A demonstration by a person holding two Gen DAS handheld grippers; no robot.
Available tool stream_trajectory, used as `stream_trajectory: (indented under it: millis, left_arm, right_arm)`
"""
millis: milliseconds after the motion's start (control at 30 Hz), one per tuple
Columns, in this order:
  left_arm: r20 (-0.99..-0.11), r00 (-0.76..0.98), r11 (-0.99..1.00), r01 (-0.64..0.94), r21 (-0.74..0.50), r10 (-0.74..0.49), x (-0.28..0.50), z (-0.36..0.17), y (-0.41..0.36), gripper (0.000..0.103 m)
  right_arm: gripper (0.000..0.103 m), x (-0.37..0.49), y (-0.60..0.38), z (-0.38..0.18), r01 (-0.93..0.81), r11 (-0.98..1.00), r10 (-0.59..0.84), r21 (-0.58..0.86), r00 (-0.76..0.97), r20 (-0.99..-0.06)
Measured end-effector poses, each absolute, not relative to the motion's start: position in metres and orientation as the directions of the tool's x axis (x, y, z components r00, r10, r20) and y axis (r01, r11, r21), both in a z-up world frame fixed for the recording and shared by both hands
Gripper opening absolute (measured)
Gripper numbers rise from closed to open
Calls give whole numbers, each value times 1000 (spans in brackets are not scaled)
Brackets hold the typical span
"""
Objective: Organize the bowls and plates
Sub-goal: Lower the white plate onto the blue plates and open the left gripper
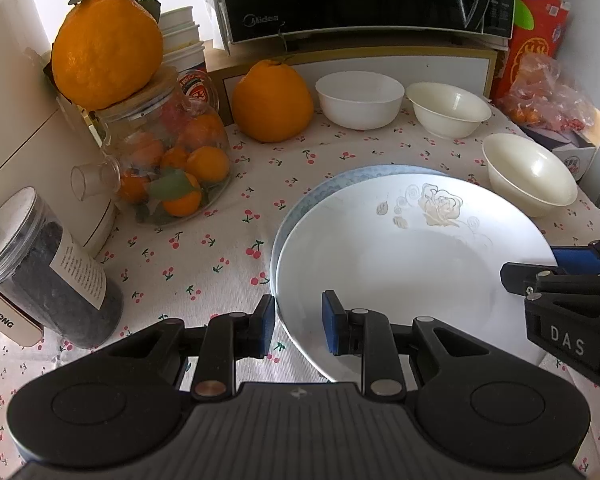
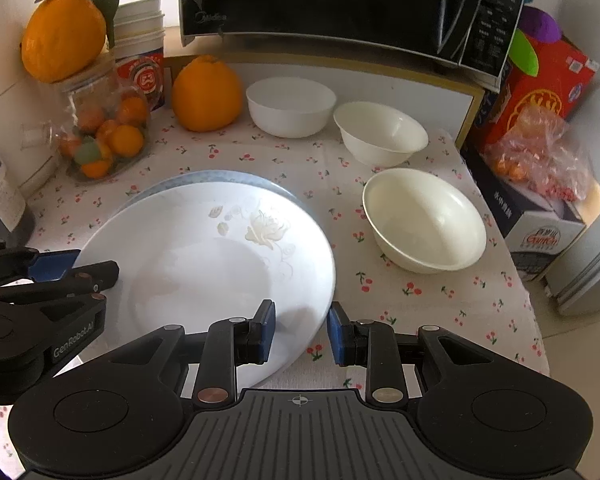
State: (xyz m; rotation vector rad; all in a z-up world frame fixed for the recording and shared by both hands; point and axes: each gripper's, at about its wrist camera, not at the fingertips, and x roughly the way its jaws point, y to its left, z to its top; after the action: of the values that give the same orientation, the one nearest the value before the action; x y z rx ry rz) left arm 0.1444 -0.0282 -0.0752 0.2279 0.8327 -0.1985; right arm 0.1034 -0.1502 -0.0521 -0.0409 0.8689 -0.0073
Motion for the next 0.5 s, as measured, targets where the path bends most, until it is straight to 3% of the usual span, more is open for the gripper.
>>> stream_trajectory:
  millis: [367, 500]
  left_arm:
    - [-756, 648, 963, 252, 92, -97, 147, -79, -25, 23]
    - [-765, 634, 965, 254, 68, -113, 147, -79, -23, 28]
  right_arm:
    - [29, 106, -143, -60, -32, 997, -39, -77, 638, -769]
    - [30, 105, -144, -59, -25, 998, -25, -53, 636, -771]
